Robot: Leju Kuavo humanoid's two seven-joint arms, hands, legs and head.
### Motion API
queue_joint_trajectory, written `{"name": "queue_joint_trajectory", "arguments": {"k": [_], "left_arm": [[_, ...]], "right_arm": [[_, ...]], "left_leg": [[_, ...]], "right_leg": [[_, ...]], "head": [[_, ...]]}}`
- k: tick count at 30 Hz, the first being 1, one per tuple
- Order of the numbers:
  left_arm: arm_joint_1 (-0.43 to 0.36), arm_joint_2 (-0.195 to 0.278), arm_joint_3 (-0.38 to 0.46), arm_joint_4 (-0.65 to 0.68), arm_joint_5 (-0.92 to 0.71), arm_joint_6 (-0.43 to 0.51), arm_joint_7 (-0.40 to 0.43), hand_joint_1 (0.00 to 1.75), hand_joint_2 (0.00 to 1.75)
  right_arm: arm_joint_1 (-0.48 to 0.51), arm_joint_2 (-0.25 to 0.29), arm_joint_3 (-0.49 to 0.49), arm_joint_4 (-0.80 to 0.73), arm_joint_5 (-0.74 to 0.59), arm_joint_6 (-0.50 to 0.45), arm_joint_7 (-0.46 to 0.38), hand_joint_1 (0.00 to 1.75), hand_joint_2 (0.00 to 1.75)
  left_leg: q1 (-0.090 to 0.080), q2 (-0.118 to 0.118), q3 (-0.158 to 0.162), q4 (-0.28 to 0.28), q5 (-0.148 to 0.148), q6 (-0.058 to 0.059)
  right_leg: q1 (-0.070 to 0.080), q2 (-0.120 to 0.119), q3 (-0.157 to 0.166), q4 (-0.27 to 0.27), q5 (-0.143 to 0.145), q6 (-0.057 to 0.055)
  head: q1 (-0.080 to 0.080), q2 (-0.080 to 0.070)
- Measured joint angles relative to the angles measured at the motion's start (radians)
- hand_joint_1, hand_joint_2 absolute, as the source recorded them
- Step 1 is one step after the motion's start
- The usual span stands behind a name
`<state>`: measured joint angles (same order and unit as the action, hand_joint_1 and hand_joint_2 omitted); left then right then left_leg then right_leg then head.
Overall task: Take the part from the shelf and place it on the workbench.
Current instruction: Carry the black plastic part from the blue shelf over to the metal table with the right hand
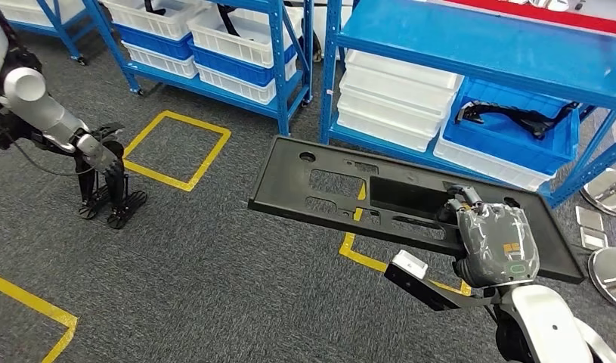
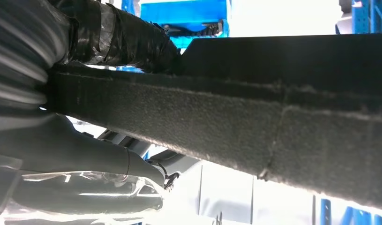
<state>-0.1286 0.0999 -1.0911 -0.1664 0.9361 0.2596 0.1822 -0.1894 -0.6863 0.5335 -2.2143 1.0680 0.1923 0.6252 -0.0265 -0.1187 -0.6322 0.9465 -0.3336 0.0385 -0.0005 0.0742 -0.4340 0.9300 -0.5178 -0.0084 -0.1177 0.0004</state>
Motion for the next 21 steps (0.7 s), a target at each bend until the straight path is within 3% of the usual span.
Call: {"name": "queue_joint_trajectory", "arguments": {"k": [1, 2, 3, 4, 6, 7, 8, 9, 10, 12, 14, 16, 17, 19, 21], "left_arm": [[0.002, 0.003, 0.0, 0.0, 0.0, 0.001, -0.001, 0.0, 1.75], [0.004, 0.005, 0.0, 0.0, 0.0, 0.001, -0.005, 0.0, 1.75], [0.006, 0.008, 0.0, 0.0, 0.0, 0.0, -0.012, 0.0, 1.75], [0.007, 0.01, 0.0, 0.0, -0.001, -0.002, -0.022, 0.0, 1.75], [0.005, 0.012, 0.0, -0.001, -0.005, -0.007, -0.043, 0.0, 1.75], [0.004, 0.013, -0.001, -0.001, -0.007, -0.011, -0.051, 0.0, 1.75], [0.003, 0.014, -0.001, -0.001, -0.009, -0.013, -0.056, 0.0, 1.75], [0.003, 0.014, -0.001, -0.001, -0.01, -0.014, -0.06, 0.0, 1.75], [0.004, 0.014, -0.001, 0.0, -0.01, -0.015, -0.062, 0.0, 1.75], [0.003, 0.014, -0.001, -0.001, -0.012, -0.016, -0.065, 0.0, 1.75], [-0.002, 0.014, -0.001, -0.002, -0.012, -0.016, -0.066, 0.0, 1.75], [-0.002, 0.014, -0.001, -0.002, -0.012, -0.016, -0.066, 0.0, 1.75], [0.001, 0.014, -0.001, -0.002, -0.012, -0.016, -0.066, 0.0, 1.75], [0.006, 0.011, -0.001, -0.002, -0.014, -0.015, -0.066, 0.0, 1.75], [0.005, 0.008, -0.001, -0.002, -0.016, -0.015, -0.067, 0.0, 1.75]], "right_arm": [[-0.001, -0.001, 0.0, 0.001, 0.0, 0.0, 0.0, 1.75, 1.75], [-0.002, -0.001, 0.0, 0.001, 0.0, 0.0, 0.0, 1.75, 1.75], [-0.002, 0.0, 0.001, 0.001, 0.0, 0.0, 0.0, 1.75, 1.75], [-0.001, 0.0, 0.001, 0.001, 0.0, -0.001, 0.0, 1.75, 1.75], [0.002, -0.001, 0.001, 0.001, -0.001, -0.001, 0.001, 1.75, 1.75], [0.004, -0.001, 0.001, 0.001, -0.001, -0.002, 0.002, 1.75, 1.75], [0.006, -0.001, 0.001, 0.001, -0.002, -0.002, 0.003, 1.75, 1.75], [0.008, -0.002, 0.001, 0.001, -0.003, -0.002, 0.004, 1.75, 1.75], [0.009, -0.002, 0.001, 0.001, -0.004, -0.003, 0.004, 1.75, 1.75], [0.01, -0.003, 0.0, 0.0, -0.007, -0.003, 0.005, 1.75, 1.75], [0.012, -0.004, -0.001, -0.002, -0.009, -0.004, 0.005, 1.75, 1.75], [0.013, -0.005, -0.002, -0.003, -0.01, -0.005, 0.005, 1.75, 1.75], [0.012, -0.005, -0.002, -0.003, -0.01, -0.006, 0.005, 1.75, 1.75], [0.014, -0.007, -0.002, -0.004, -0.01, -0.008, 0.005, 1.75, 1.75], [0.017, -0.01, -0.002, -0.005, -0.01, -0.01, 0.006, 1.75, 1.75]], "left_leg": [[0.001, -0.009, -0.003, -0.003, 0.008, -0.005], [-0.001, -0.004, -0.009, 0.003, 0.001, -0.011], [-0.001, 0.015, -0.019, 0.024, -0.024, -0.018], [0.002, 0.043, -0.035, 0.064, -0.066, -0.025], [0.016, 0.092, -0.075, 0.196, -0.157, -0.042], [0.025, 0.103, -0.089, 0.259, -0.176, -0.05], [0.034, 0.11, -0.091, 0.298, -0.172, -0.058], [0.042, 0.116, -0.074, 0.302, -0.149, -0.066], [0.048, 0.125, -0.037, 0.266, -0.122, -0.074], [0.052, 0.168, 0.064, 0.132, -0.104, -0.082], [0.046, 0.196, 0.12, 0.038, -0.126, -0.069], [0.041, 0.177, 0.118, 0.017, -0.135, -0.043], [0.041, 0.163, 0.113, 0.015, -0.132, -0.032], [0.041, 0.141, 0.105, 0.012, -0.121, -0.013], [0.035, 0.117, 0.094, 0.012, -0.112, 0.0]], "right_leg": [[-0.002, -0.015, -0.003, -0.003, 0.007, 0.0], [-0.006, -0.029, -0.007, -0.007, 0.015, -0.002], [-0.009, -0.043, -0.012, -0.012, 0.023, -0.006], [-0.013, -0.058, -0.017, -0.015, 0.032, -0.008], [-0.014, -0.085, -0.033, -0.016, 0.047, -0.009], [-0.016, -0.1, -0.042, -0.016, 0.055, -0.005], [-0.019, -0.115, -0.052, -0.014, 0.061, 0.0], [-0.023, -0.129, -0.061, -0.012, 0.067, 0.005], [-0.028, -0.142, -0.07, -0.008, 0.071, 0.011], [-0.033, -0.166, -0.08, 0.001, 0.075, 0.025], [-0.031, -0.191, -0.084, 0.007, 0.079, 0.042], [-0.031, -0.217, -0.085, 0.007, 0.083, 0.057], [-0.033, -0.212, -0.087, 0.013, 0.077, 0.063], [-0.036, -0.156, -0.117, 0.082, 0.028, 0.069], [-0.033, -0.094, -0.186, 0.232, -0.049, 0.065]], "head": [[0.001, 0.0], [-0.001, 0.0], [-0.003, 0.0], [-0.005, 0.0], [-0.009, 0.0], [-0.009, 0.0], [-0.009, 0.0], [-0.009, 0.0], [-0.009, 0.0], [-0.012, 0.0], [-0.016, 0.0], [-0.013, 0.0], [-0.011, 0.0], [-0.005, 0.0], [0.0, 0.0]]}}
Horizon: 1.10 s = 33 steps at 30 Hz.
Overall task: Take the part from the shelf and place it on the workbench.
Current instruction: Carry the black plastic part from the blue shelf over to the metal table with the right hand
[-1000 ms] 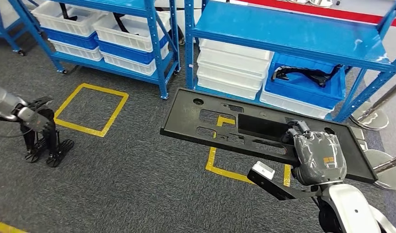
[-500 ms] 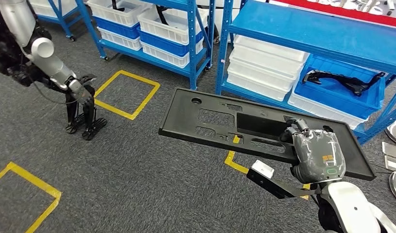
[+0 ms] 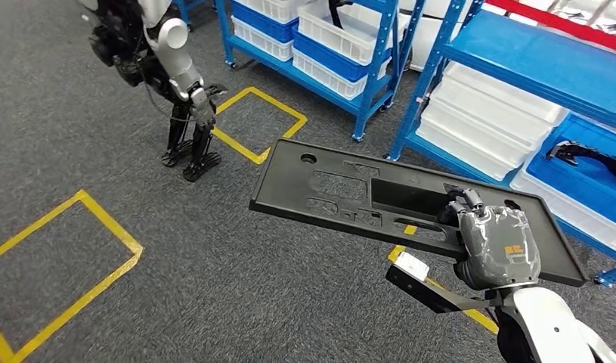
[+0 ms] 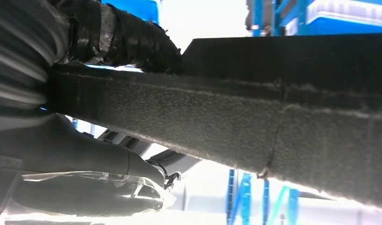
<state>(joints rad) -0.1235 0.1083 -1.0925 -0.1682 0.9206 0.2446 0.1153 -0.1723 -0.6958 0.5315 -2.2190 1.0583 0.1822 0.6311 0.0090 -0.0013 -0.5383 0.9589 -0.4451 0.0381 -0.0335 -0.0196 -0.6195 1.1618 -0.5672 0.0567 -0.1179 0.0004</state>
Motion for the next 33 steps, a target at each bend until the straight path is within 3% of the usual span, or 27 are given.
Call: {"name": "queue_joint_trajectory", "arguments": {"k": [1, 2, 3, 5, 7, 9, 10, 11, 13, 15, 17, 18, 19, 21, 23, 25, 26, 28, 30, 32, 33], "left_arm": [[-0.001, -0.001, 0.0, 0.0, 0.0, 0.0, 0.0, 0.0, 1.75], [-0.001, -0.001, 0.0, 0.0, -0.001, 0.0, 0.0, 0.0, 1.75], [0.001, -0.002, 0.0, 0.0, -0.001, 0.0, 0.001, 0.0, 1.75], [0.002, -0.003, 0.0, 0.0, -0.001, 0.0, 0.001, 0.0, 1.75], [0.0, -0.005, 0.0, 0.0, -0.001, 0.0, 0.001, 0.0, 1.75], [0.0, -0.007, -0.001, 0.0, -0.001, 0.0, 0.001, 0.0, 1.75], [0.001, -0.005, -0.002, 0.0, -0.002, 0.0, 0.001, 0.0, 1.75], [0.003, -0.003, -0.004, 0.0, -0.003, 0.0, 0.001, 0.0, 1.75], [0.005, 0.002, -0.01, 0.001, -0.005, -0.002, 0.001, 0.0, 1.75], [0.002, 0.004, -0.015, 0.0, -0.007, -0.003, 0.001, 0.0, 1.75], [-0.002, 0.005, -0.017, -0.001, -0.009, -0.003, 0.001, 0.0, 1.75], [-0.002, 0.005, -0.018, -0.001, -0.01, -0.003, 0.0, 0.0, 1.75], [-0.002, 0.005, -0.018, -0.001, -0.011, -0.003, -0.001, 0.0, 1.75], [0.0, 0.005, -0.018, 0.0, -0.012, -0.004, -0.003, 0.0, 1.75], [-0.002, 0.006, -0.018, -0.001, -0.014, -0.006, -0.004, 0.0, 1.75], [-0.002, 0.006, -0.018, -0.001, -0.014, -0.006, -0.004, 0.0, 1.75], [0.0, 0.006, -0.018, 0.0, -0.014, -0.006, -0.004, 0.0, 1.75], [0.002, 0.004, -0.019, 0.0, -0.014, -0.006, -0.003, 0.0, 1.75], [-0.001, 0.002, -0.021, 0.0, -0.014, -0.006, -0.004, 0.0, 1.75], [-0.003, 0.001, -0.023, 0.0, -0.015, -0.006, -0.003, 0.0, 1.75], [-0.002, 0.001, -0.024, 0.0, -0.016, -0.006, -0.003, 0.0, 1.75]], "right_arm": [[0.002, -0.001, 0.0, 0.0, 0.0, 0.0, 0.0, 1.75, 1.75], [0.004, -0.002, 0.0, 0.0, 0.0, 0.0, 0.0, 1.75, 1.75], [0.006, -0.002, 0.0, 0.0, 0.0, -0.001, 0.0, 1.75, 1.75], [0.006, -0.002, 0.0, 0.0, 0.0, -0.001, 0.0, 1.75, 1.75], [0.004, -0.002, 0.0, -0.001, 0.0, -0.002, 0.0, 1.75, 1.75], [0.003, -0.003, 0.0, -0.003, 0.0, -0.003, 0.0, 1.75, 1.75], [0.003, -0.003, 0.0, -0.003, 0.0, -0.004, 0.0, 1.75, 1.75], [0.002, -0.003, 0.0, -0.004, 0.0, -0.004, 0.0, 1.75, 1.75], [0.001, -0.002, 0.0, -0.004, -0.001, -0.004, 0.0, 1.75, 1.75], [0.001, -0.002, 0.0, -0.004, -0.001, -0.003, 0.001, 1.75, 1.75], [0.002, -0.002, 0.0, -0.004, -0.001, -0.003, 0.001, 1.75, 1.75], [0.002, -0.001, 0.001, -0.004, -0.001, -0.003, 0.001, 1.75, 1.75], [0.002, -0.001, 0.001, -0.004, -0.001, -0.003, 0.001, 1.75, 1.75], [0.002, -0.001, 0.0, -0.004, -0.001, -0.003, 0.001, 1.75, 1.75], [0.001, -0.002, 0.0, -0.004, -0.001, -0.003, 0.001, 1.75, 1.75], [0.0, -0.002, -0.001, -0.004, -0.001, -0.003, 0.001, 1.75, 1.75], [-0.001, -0.002, -0.001, -0.004, -0.001, -0.003, 0.001, 1.75, 1.75], [-0.002, -0.002, -0.002, -0.004, -0.001, -0.003, 0.001, 1.75, 1.75], [-0.001, -0.002, -0.002, -0.004, -0.001, -0.003, 0.001, 1.75, 1.75], [0.002, -0.002, -0.002, -0.004, -0.001, -0.003, 0.001, 1.75, 1.75], [0.003, -0.002, -0.002, -0.004, -0.001, -0.003, 0.002, 1.75, 1.75]], "left_leg": [[-0.005, -0.013, -0.005, 0.0, 0.004, 0.005], [-0.009, -0.028, -0.008, 0.001, 0.007, 0.008], [-0.014, -0.043, -0.01, 0.001, 0.01, 0.01], [-0.021, -0.072, -0.01, 0.001, 0.015, 0.011], [-0.025, -0.099, -0.014, 0.003, 0.019, 0.007], [-0.023, -0.119, -0.024, 0.004, 0.026, 0.0], [-0.022, -0.13, -0.029, 0.003, 0.028, -0.006], [-0.023, -0.124, -0.031, 0.004, 0.028, -0.01], [-0.023, -0.08, -0.054, 0.049, -0.003, -0.023], [-0.014, -0.029, -0.111, 0.17, -0.068, -0.037], [-0.003, -0.013, -0.159, 0.273, -0.102, -0.049], [0.0, -0.007, -0.159, 0.276, -0.093, -0.054], [0.003, 0.0, -0.139, 0.241, -0.068, -0.057], [0.003, 0.04, -0.064, 0.108, -0.013, -0.061], [-0.002, 0.066, -0.023, 0.024, 0.007, -0.048], [-0.006, 0.048, -0.026, 0.016, 0.006, -0.028], [-0.006, 0.035, -0.028, 0.015, 0.008, -0.02], [-0.004, 0.012, -0.03, 0.013, 0.014, -0.007], [-0.006, -0.012, -0.034, 0.013, 0.018, 0.002], [-0.01, -0.04, -0.038, 0.013, 0.022, 0.008], [-0.012, -0.054, -0.038, 0.013, 0.023, 0.009]], "right_leg": [[0.003, 0.011, -0.032, 0.066, -0.024, -0.004], [0.007, 0.015, -0.048, 0.101, -0.029, -0.009], [0.011, 0.018, -0.045, 0.093, -0.013, -0.017], [0.022, 0.036, 0.016, -0.032, 0.061, -0.038], [0.028, 0.075, 0.079, -0.165, 0.111, -0.056], [0.031, 0.087, 0.096, -0.209, 0.118, -0.06], [0.03, 0.075, 0.097, -0.216, 0.121, -0.059], [0.028, 0.064, 0.1, -0.224, 0.125, -0.06], [0.022, 0.04, 0.108, -0.241, 0.133, -0.063], [0.021, 0.014, 0.111, -0.245, 0.134, -0.063], [0.02, -0.014, 0.111, -0.243, 0.132, -0.062], [0.019, -0.028, 0.111, -0.241, 0.131, -0.06], [0.016, -0.041, 0.111, -0.238, 0.128, -0.057], [0.015, -0.064, 0.114, -0.231, 0.12, -0.047], [0.018, -0.085, 0.115, -0.225, 0.114, -0.034], [0.019, -0.107, 0.118, -0.225, 0.112, -0.023], [0.017, -0.106, 0.119, -0.222, 0.107, -0.017], [0.012, -0.062, 0.101, -0.174, 0.07, -0.008], [0.012, -0.004, 0.039, -0.043, 0.002, -0.008], [0.015, 0.014, -0.026, 0.079, -0.037, -0.013], [0.016, 0.016, -0.039, 0.094, -0.03, -0.018]], "head": [[0.002, 0.0], [0.002, 0.0], [0.003, 0.0], [0.003, 0.0], [0.003, 0.0], [0.004, 0.0], [0.005, 0.0], [0.005, 0.0], [0.004, 0.0], [0.003, 0.0], [0.003, 0.0], [0.003, 0.0], [0.003, 0.0], [0.002, 0.0], [0.004, 0.0], [0.008, 0.0], [0.009, 0.0], [0.01, 0.0], [0.012, 0.0], [0.012, 0.0], [0.013, 0.0]]}}
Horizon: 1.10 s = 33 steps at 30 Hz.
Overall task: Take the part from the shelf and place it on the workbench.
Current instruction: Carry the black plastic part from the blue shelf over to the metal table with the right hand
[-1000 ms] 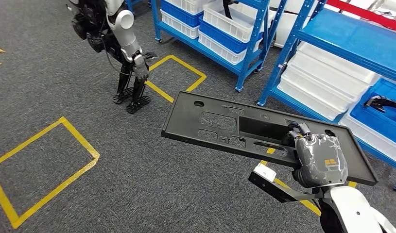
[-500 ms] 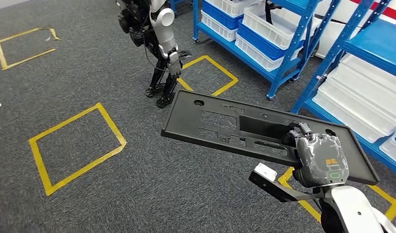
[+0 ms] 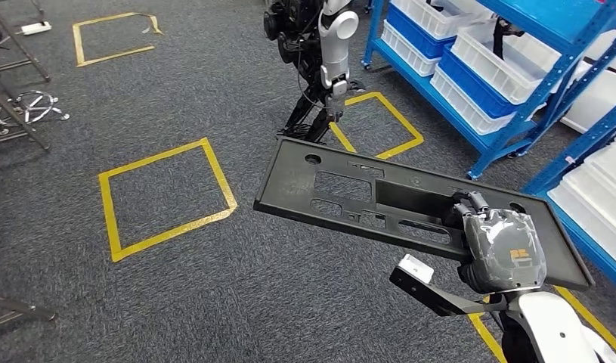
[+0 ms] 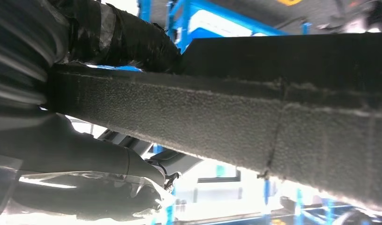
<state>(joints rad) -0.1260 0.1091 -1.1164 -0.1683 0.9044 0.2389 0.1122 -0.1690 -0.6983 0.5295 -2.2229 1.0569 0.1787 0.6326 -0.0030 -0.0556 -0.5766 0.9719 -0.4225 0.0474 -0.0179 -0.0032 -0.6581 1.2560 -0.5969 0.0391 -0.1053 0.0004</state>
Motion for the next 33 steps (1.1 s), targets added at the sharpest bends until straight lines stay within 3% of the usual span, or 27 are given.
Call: {"name": "queue_joint_trajectory", "arguments": {"k": [2, 4, 6, 8, 9, 10, 12, 14, 15, 16, 18, 20, 21, 24, 33], "left_arm": [[0.002, -0.001, -0.002, 0.0, -0.001, 0.0, 0.0, 0.0, 1.75], [0.001, -0.003, -0.003, 0.0, -0.001, 0.0, 0.0, 0.0, 1.75], [0.0, -0.006, -0.003, 0.0, -0.001, 0.0, -0.001, 0.0, 1.75], [0.002, -0.004, -0.003, 0.0, -0.001, 0.002, 0.0, 0.0, 1.75], [0.005, -0.003, -0.003, 0.0, -0.001, 0.002, 0.0, 0.0, 1.75], [0.006, -0.001, -0.003, 0.0, -0.001, 0.003, 0.0, 0.0, 1.75], [0.005, 0.001, -0.003, 0.0, -0.002, 0.003, 0.001, 0.0, 1.75], [0.001, 0.002, -0.003, 0.0, -0.002, 0.003, 0.003, 0.0, 1.75], [0.001, 0.002, -0.003, 0.0, -0.002, 0.003, 0.004, 0.0, 1.75], [0.001, 0.002, -0.003, 0.0, -0.003, 0.003, 0.004, 0.0, 1.75], [0.002, 0.002, -0.003, 0.0, -0.004, 0.003, 0.003, 0.0, 1.75], [0.002, 0.002, -0.003, 0.0, -0.005, 0.003, 0.003, 0.0, 1.75], [0.001, 0.003, -0.003, 0.0, -0.006, 0.003, 0.003, 0.0, 1.75], [0.001, 0.003, -0.003, 0.0, -0.007, 0.003, 0.003, 0.0, 1.75], [0.001, 0.003, -0.003, 0.0, -0.007, 0.003, 0.003, 0.0, 1.75]], "right_arm": [[0.002, -0.001, -0.002, 0.0, 0.0, -0.001, 0.0, 1.75, 1.75], [0.003, -0.004, -0.009, -0.003, -0.001, -0.006, 0.001, 1.75, 1.75], [0.007, -0.011, -0.018, -0.01, -0.002, -0.012, 0.001, 1.75, 1.75], [0.01, -0.016, -0.029, -0.019, -0.004, -0.017, 0.001, 1.75, 1.75], [0.011, -0.016, -0.035, -0.023, -0.004, -0.02, 0.001, 1.75, 1.75], [0.013, -0.017, -0.04, -0.027, -0.005, -0.022, 0.001, 1.75, 1.75], [0.017, -0.018, -0.049, -0.034, -0.005, -0.025, 0.001, 1.75, 1.75], [0.022, -0.02, -0.053, -0.036, -0.006, -0.026, 0.001, 1.75, 1.75], [0.026, -0.02, -0.054, -0.037, -0.006, -0.026, 0.001, 1.75, 1.75], [0.028, -0.02, -0.054, -0.039, -0.006, -0.026, 0.001, 1.75, 1.75], [0.031, -0.021, -0.056, -0.042, -0.006, -0.026, 0.001, 1.75, 1.75], [0.032, -0.023, -0.059, -0.046, -0.006, -0.026, 0.001, 1.75, 1.75], [0.033, -0.024, -0.06, -0.048, -0.006, -0.026, 0.001, 1.75, 1.75], [0.033, -0.025, -0.063, -0.05, -0.006, -0.026, 0.001, 1.75, 1.75], [0.033, -0.025, -0.063, -0.05, -0.006, -0.026, 0.001, 1.75, 1.75]], "left_leg": [[-0.002, -0.03, 0.001, 0.0, 0.002, 0.0], [-0.003, -0.057, -0.002, 0.003, 0.004, -0.004], [-0.001, -0.083, -0.011, 0.006, 0.007, -0.013], [0.001, -0.103, -0.017, 0.006, 0.011, -0.025], [0.0, -0.087, -0.021, 0.012, 0.005, -0.03], [-0.001, -0.057, -0.032, 0.036, -0.012, -0.034], [0.0, 0.018, -0.082, 0.146, -0.076, -0.043], [0.006, 0.043, -0.139, 0.272, -0.129, -0.051], [0.009, 0.046, -0.147, 0.294, -0.13, -0.054], [0.01, 0.05, -0.134, 0.276, -0.114, -0.056], [0.01, 0.08, -0.058, 0.146, -0.055, -0.055], [0.005, 0.114, 0.004, 0.032, -0.022, -0.045], [0.001, 0.121, 0.013, 0.008, -0.02, -0.038], [-0.003, 0.104, 0.008, 0.004, -0.019, -0.027], [-0.003, 0.103, 0.008, 0.004, -0.019, -0.026]], "right_leg": [[0.002, 0.016, 0.031, -0.087, 0.066, -0.013], [0.002, 0.067, 0.088, -0.226, 0.132, -0.025], [0.003, 0.093, 0.114, -0.29, 0.148, -0.028], [0.004, 0.07, 0.12, -0.301, 0.148, -0.03], [0.003, 0.057, 0.124, -0.308, 0.151, -0.033], [0.002, 0.043, 0.128, -0.314, 0.154, -0.037], [0.003, 0.013, 0.134, -0.321, 0.156, -0.042], [0.004, -0.018, 0.135, -0.321, 0.155, -0.043], [0.004, -0.034, 0.136, -0.321, 0.154, -0.043], [0.004, -0.048, 0.137, -0.321, 0.152, -0.041], [0.004, -0.073, 0.143, -0.32, 0.148, -0.036], [0.008, -0.095, 0.146, -0.316, 0.142, -0.025], [0.01, -0.107, 0.147, -0.315, 0.14, -0.02], [0.011, -0.124, 0.148, -0.316, 0.14, -0.014], [0.011, -0.125, 0.148, -0.316, 0.14, -0.013]], "head": [[0.0, 0.0], [0.0, 0.0], [0.0, 0.0], [0.0, 0.0], [-0.001, 0.0], [-0.001, 0.0], [-0.002, 0.0], [-0.003, 0.0], [-0.003, 0.0], [-0.003, 0.0], [-0.003, 0.0], [-0.002, 0.0], [-0.001, 0.0], [0.001, 0.0], [0.001, 0.0]]}}
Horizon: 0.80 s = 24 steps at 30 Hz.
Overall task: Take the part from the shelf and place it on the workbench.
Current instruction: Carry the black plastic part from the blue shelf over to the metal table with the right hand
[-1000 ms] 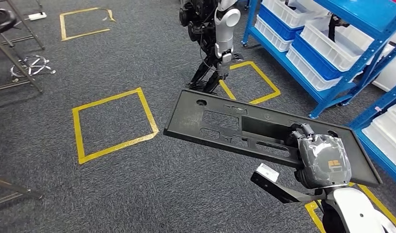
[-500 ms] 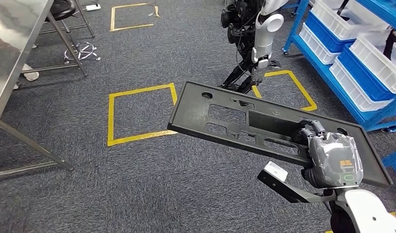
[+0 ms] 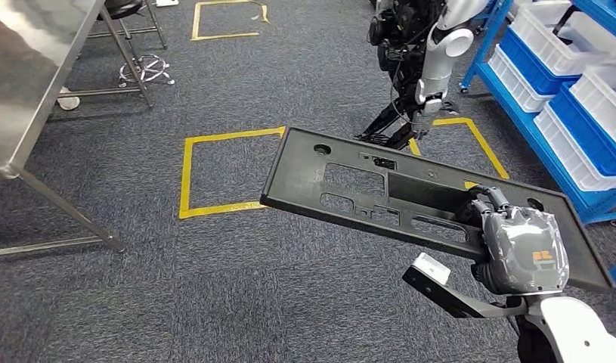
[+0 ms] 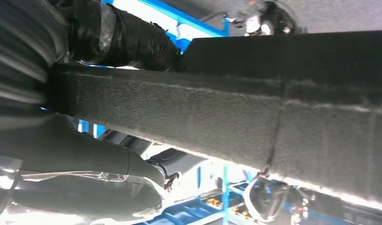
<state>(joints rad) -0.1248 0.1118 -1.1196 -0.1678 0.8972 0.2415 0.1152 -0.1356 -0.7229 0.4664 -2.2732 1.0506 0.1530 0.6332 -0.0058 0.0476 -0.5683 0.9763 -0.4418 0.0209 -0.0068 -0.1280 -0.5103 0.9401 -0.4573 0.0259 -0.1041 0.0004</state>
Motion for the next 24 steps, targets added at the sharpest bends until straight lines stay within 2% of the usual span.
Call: {"name": "queue_joint_trajectory", "arguments": {"k": [4, 5, 6, 7, 8, 9, 10, 11, 12, 13, 14, 15, 16, 17, 19, 20, 21, 24], "left_arm": [[0.002, 0.0, 0.0, 0.0, 0.0, 0.0, 0.0, 0.0, 1.75], [0.003, -0.001, 0.0, 0.0, 0.0, 0.0, 0.0, 0.0, 1.75], [0.003, -0.002, 0.0, 0.001, 0.0, 0.0, 0.0, 0.0, 1.75], [0.003, -0.003, 0.0, 0.001, 0.0, 0.0, 0.0, 0.0, 1.75], [0.002, -0.005, 0.0, 0.001, 0.0, 0.0, 0.0, 0.0, 1.75], [0.001, -0.006, 0.0, 0.001, -0.001, 0.0, 0.0, 0.0, 1.75], [0.001, -0.007, 0.0, 0.001, -0.001, 0.0, 0.0, 0.0, 1.75], [0.002, -0.006, -0.001, 0.001, -0.002, 0.0, 0.003, 0.0, 1.75], [0.003, -0.005, -0.001, 0.001, -0.002, -0.002, 0.006, 0.0, 1.75], [0.002, -0.003, -0.002, 0.001, -0.002, -0.003, 0.011, 0.0, 1.75], [0.002, -0.001, -0.004, 0.001, -0.003, -0.004, 0.015, 0.0, 1.75], [0.001, -0.001, -0.006, 0.001, -0.003, -0.006, 0.017, 0.0, 1.75], [0.001, 0.0, -0.008, 0.001, -0.003, -0.007, 0.019, 0.0, 1.75], [0.002, 0.0, -0.01, 0.001, -0.003, -0.008, 0.019, 0.0, 1.75], [0.003, 0.002, -0.013, 0.001, -0.003, -0.008, 0.019, 0.0, 1.75], [0.002, 0.003, -0.014, 0.001, -0.003, -0.009, 0.02, 0.0, 1.75], [0.001, 0.004, -0.015, 0.001, -0.003, -0.009, 0.02, 0.0, 1.75], [0.003, 0.003, -0.015, 0.001, -0.003, -0.01, 0.021, 0.0, 1.75]], "right_arm": [[0.0, 0.0, -0.001, 0.0, 0.0, 0.0, 0.0, 1.75, 1.75], [0.0, 0.0, -0.002, -0.001, 0.0, 0.0, 0.0, 1.75, 1.75], [0.001, -0.001, -0.005, -0.002, 0.0, 0.0, 0.0, 1.75, 1.75], [0.001, -0.002, -0.007, -0.004, 0.0, 0.0, 0.0, 1.75, 1.75], [0.003, -0.004, -0.01, -0.006, 0.0, 0.0, -0.001, 1.75, 1.75], [0.004, -0.005, -0.01, -0.007, 0.0, 0.0, -0.001, 1.75, 1.75], [0.005, -0.005, -0.012, -0.007, 0.0, 0.0, -0.001, 1.75, 1.75], [0.005, -0.005, -0.014, -0.008, -0.004, 0.0, 0.0, 1.75, 1.75], [0.005, -0.005, -0.016, -0.009, -0.017, -0.004, 0.005, 1.75, 1.75], [0.005, -0.004, -0.019, -0.01, -0.033, -0.01, 0.012, 1.75, 1.75], [0.006, -0.002, -0.022, -0.01, -0.05, -0.016, 0.018, 1.75, 1.75], [0.009, 0.0, -0.024, -0.01, -0.062, -0.023, 0.025, 1.75, 1.75], [0.011, 0.001, -0.027, -0.009, -0.066, -0.028, 0.027, 1.75, 1.75], [0.012, 0.002, -0.03, -0.009, -0.068, -0.031, 0.028, 1.75, 1.75], [0.013, 0.004, -0.035, -0.009, -0.068, -0.034, 0.03, 1.75, 1.75], [0.013, 0.005, -0.037, -0.009, -0.069, -0.034, 0.031, 1.75, 1.75], [0.013, 0.005, -0.039, -0.01, -0.069, -0.034, 0.031, 1.75, 1.75], [0.013, 0.006, -0.041, -0.01, -0.069, -0.034, 0.032, 1.75, 1.75]], "left_leg": [[-0.001, -0.011, -0.001, -0.001, 0.002, 0.005], [0.001, -0.02, -0.001, -0.003, 0.004, 0.01], [0.003, -0.031, -0.001, -0.005, 0.007, 0.016], [0.005, -0.043, 0.0, -0.007, 0.011, 0.023], [0.006, -0.058, -0.001, -0.008, 0.014, 0.028], [0.005, -0.078, -0.002, -0.008, 0.015, 0.031], [0.004, -0.105, -0.002, -0.007, 0.017, 0.03], [0.002, -0.128, -0.01, 0.0, 0.015, 0.021], [0.003, -0.127, -0.036, 0.055, -0.017, 0.008], [0.004, -0.113, -0.069, 0.126, -0.056, -0.005], [0.005, -0.087, -0.103, 0.204, -0.098, -0.017], [0.009, -0.064, -0.125, 0.27, -0.131, -0.022], [0.011, -0.06, -0.118, 0.274, -0.127, -0.025], [0.013, -0.059, -0.091, 0.238, -0.106, -0.026], [0.016, -0.054, -0.01, 0.107, -0.053, -0.027], [0.016, -0.052, 0.021, 0.052, -0.038, -0.025], [0.015, -0.051, 0.035, 0.022, -0.033, -0.02], [0.011, -0.053, 0.028, 0.011, -0.025, 0.001]], "right_leg": [[-0.002, -0.01, 0.002, -0.002, -0.001, 0.005], [-0.004, 0.008, -0.001, 0.009, -0.011, 0.009], [-0.007, 0.038, -0.017, 0.049, -0.036, 0.013], [-0.009, 0.07, -0.041, 0.103, -0.067, 0.017], [-0.011, 0.106, -0.077, 0.18, -0.104, 0.02], [-0.011, 0.121, -0.112, 0.243, -0.122, 0.018], [-0.011, 0.146, -0.104, 0.216, -0.096, 0.012], [-0.011, 0.154, -0.083, 0.16, -0.061, 0.002], [-0.01, 0.154, -0.051, 0.081, -0.016, -0.01], [-0.009, 0.152, -0.017, 0.004, 0.017, -0.02], [-0.008, 0.126, -0.012, -0.011, 0.022, -0.025], [-0.006, 0.114, -0.013, -0.011, 0.023, -0.027], [-0.007, 0.107, -0.014, -0.009, 0.023, -0.026], [-0.008, 0.103, -0.016, -0.006, 0.024, -0.025], [-0.008, 0.097, -0.022, 0.003, 0.022, -0.02], [-0.007, 0.096, -0.027, 0.011, 0.022, -0.015], [-0.006, 0.095, -0.033, 0.016, 0.022, -0.009], [-0.008, 0.094, -0.044, 0.023, 0.028, 0.01]], "head": [[0.0, 0.0], [0.0, 0.0], [0.0, 0.0], [0.001, 0.0], [0.002, 0.0], [0.002, 0.0], [0.003, 0.0], [0.002, 0.0], [0.001, 0.0], [0.0, 0.0], [-0.001, 0.0], [-0.002, 0.0], [-0.002, 0.0], [-0.002, 0.0], [-0.002, 0.0], [-0.001, 0.0], [-0.001, 0.0], [-0.001, 0.0]]}}
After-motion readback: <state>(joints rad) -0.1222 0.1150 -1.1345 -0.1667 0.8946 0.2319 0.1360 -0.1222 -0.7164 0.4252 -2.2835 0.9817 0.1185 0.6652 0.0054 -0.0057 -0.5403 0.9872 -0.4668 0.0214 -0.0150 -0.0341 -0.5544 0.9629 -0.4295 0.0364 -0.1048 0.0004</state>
